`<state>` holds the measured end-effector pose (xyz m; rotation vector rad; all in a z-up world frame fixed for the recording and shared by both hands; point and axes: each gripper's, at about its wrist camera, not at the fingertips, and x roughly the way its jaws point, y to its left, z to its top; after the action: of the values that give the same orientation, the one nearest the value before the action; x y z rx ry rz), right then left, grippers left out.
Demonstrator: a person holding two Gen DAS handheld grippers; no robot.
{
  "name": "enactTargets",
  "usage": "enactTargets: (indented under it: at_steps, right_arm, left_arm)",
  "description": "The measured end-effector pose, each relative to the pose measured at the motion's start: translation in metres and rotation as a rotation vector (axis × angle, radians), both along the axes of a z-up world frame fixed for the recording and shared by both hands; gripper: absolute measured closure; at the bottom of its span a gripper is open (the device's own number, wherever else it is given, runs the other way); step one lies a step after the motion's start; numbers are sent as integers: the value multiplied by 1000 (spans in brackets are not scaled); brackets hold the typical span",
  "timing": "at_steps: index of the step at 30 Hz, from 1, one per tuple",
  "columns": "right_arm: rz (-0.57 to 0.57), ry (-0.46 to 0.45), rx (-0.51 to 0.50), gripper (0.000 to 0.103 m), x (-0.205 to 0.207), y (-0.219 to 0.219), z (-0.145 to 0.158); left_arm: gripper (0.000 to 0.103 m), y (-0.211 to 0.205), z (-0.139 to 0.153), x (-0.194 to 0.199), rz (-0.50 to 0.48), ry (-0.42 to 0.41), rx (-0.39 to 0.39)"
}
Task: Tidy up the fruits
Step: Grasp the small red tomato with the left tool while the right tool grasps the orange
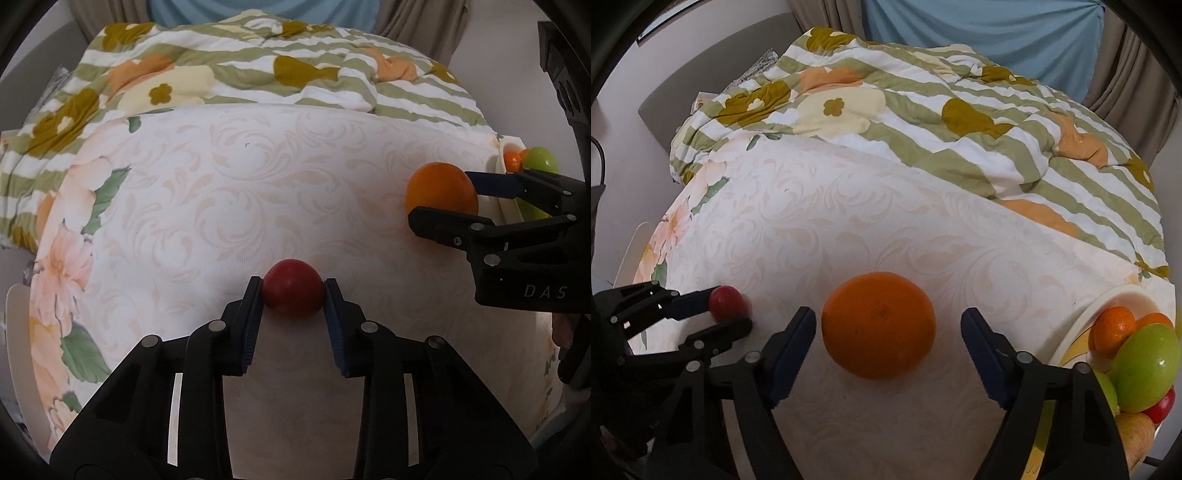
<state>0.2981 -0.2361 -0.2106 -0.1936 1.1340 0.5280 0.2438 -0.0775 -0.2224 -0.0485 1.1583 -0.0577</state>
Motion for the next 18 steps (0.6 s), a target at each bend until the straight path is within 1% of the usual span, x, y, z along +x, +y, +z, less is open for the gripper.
enactTargets:
  at_steps: [3, 5, 7, 8, 11, 18]
  right_arm:
    - [4, -1, -2, 27, 0, 1, -2]
    - [6, 2, -6, 33, -1, 2, -3]
    - [15, 12, -8, 43, -1, 4, -7]
    - [19, 15, -3, 46, -1, 5, -6]
    - [34, -3, -15, 47, -4, 9, -5]
    - [35, -17, 16, 47, -12, 6, 6]
  left_arm:
    - [63, 3, 0, -1, 8, 1, -6]
    - [63, 3, 0, -1, 11, 1, -7]
    - [63, 3, 0, -2, 12, 1, -5]
    - [63, 3, 0, -2, 12, 1, -2]
    - [63, 5, 0, -4, 17, -1, -2]
    - [63, 6, 11, -11, 21, -25, 2]
